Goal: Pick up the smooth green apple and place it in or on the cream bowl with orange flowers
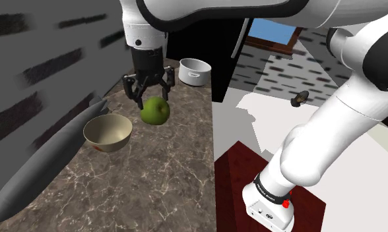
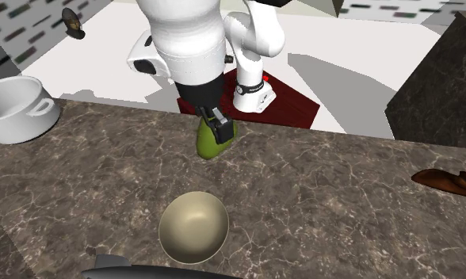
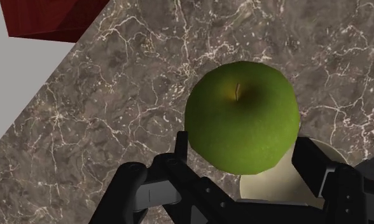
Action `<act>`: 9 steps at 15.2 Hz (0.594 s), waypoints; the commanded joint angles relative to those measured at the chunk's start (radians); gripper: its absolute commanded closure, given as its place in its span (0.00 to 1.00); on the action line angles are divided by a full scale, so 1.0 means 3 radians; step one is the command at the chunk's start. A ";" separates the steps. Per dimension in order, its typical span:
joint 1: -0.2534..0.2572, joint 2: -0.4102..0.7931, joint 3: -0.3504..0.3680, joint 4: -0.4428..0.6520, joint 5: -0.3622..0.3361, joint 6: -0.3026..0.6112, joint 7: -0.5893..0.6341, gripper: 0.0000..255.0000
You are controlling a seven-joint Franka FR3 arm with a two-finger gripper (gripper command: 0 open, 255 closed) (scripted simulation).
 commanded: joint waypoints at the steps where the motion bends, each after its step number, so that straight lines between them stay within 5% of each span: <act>1: 0.0009 0.0273 0.0037 0.0326 -0.0113 -0.0082 0.0079 1.00; 9: 0.0349 0.1652 0.0075 0.2188 -0.0707 -0.0713 0.0346 1.00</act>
